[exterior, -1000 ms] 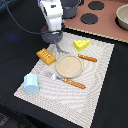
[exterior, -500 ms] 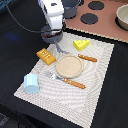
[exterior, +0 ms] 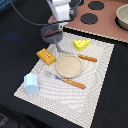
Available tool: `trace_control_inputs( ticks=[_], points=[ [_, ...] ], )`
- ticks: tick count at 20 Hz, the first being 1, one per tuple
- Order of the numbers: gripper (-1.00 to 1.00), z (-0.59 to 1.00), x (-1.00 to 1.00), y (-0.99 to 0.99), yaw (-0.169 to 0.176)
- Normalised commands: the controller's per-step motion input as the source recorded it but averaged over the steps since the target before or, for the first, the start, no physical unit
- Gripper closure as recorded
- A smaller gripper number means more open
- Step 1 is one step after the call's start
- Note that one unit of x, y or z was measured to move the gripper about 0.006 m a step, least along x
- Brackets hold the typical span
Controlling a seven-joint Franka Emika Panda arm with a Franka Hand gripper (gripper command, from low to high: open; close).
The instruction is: Interact with the objects in diverse but meaningful ways.
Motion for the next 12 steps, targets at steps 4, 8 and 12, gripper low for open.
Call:
trace_control_inputs(
  ticks=[4,8,12],
  points=[
    [-1.00,0.04,1.00,0.00,-0.001],
    [-1.00,0.00,1.00,0.02,0.000],
    [-1.00,-0.03,1.00,0.05,0.000]
  ],
)
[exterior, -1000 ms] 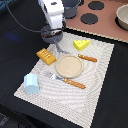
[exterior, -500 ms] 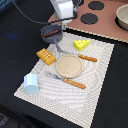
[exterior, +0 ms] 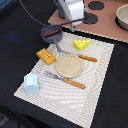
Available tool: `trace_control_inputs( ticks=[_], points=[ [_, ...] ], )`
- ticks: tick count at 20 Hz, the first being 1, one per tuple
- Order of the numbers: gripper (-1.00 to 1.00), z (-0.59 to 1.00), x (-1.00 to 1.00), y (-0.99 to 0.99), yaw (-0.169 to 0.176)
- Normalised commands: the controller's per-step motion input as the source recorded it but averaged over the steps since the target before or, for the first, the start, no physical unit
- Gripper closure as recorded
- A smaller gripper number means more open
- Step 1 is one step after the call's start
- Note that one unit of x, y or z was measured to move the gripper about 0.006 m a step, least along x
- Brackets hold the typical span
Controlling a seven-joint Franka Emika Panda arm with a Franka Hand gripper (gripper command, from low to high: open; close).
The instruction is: Interact with the objects in diverse but meaningful ways.
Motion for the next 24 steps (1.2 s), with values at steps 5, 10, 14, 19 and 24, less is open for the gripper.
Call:
trace_control_inputs(
  ticks=[5,10,14,19,24],
  points=[
    [-1.00,-0.10,0.88,0.13,0.000],
    [-1.00,-0.15,0.63,0.31,0.000],
    [-1.00,-0.24,0.28,0.40,0.004],
    [-1.00,-0.23,0.12,0.42,0.011],
    [-1.00,-0.21,0.09,0.20,0.000]
  ],
)
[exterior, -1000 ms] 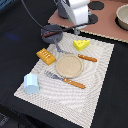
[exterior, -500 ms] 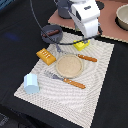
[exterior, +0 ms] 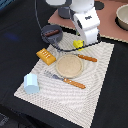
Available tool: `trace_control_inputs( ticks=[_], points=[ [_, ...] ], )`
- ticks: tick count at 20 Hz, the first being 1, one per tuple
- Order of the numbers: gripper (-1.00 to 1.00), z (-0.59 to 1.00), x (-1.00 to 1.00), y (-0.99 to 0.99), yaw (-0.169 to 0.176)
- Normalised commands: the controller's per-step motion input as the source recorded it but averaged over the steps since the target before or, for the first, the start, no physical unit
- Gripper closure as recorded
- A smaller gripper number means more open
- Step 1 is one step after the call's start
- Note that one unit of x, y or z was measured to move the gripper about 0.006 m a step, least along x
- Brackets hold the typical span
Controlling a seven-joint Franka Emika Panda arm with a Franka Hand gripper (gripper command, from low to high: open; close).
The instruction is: Interact with the objects in diverse but meaningful ways.
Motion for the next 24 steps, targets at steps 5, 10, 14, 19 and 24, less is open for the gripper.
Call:
trace_control_inputs(
  ticks=[5,10,14,19,24],
  points=[
    [-1.00,-0.17,0.02,0.03,0.000],
    [-1.00,-0.15,0.17,0.00,0.000],
    [1.00,-0.14,0.18,0.05,0.000],
    [1.00,-0.11,0.26,0.16,0.000],
    [1.00,-0.06,0.30,0.18,0.000]
  ],
)
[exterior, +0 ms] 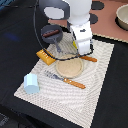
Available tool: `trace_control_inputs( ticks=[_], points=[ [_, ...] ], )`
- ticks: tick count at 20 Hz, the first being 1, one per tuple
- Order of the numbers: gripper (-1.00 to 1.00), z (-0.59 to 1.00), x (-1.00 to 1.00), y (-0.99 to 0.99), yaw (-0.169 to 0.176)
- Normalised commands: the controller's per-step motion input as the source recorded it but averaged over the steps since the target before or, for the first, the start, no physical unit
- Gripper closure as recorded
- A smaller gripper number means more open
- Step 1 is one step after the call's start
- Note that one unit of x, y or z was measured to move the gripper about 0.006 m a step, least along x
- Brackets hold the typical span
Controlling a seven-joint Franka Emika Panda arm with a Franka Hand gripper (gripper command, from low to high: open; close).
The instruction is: Interact with the objects in diverse but meaningful ways.
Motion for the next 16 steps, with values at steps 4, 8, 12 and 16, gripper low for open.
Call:
trace_control_inputs(
  ticks=[4,8,12,16],
  points=[
    [1.00,-0.01,0.30,0.19,0.000],
    [1.00,0.05,0.27,0.25,0.001],
    [1.00,0.01,0.16,0.20,0.000],
    [1.00,0.07,0.09,0.15,0.000]
  ],
)
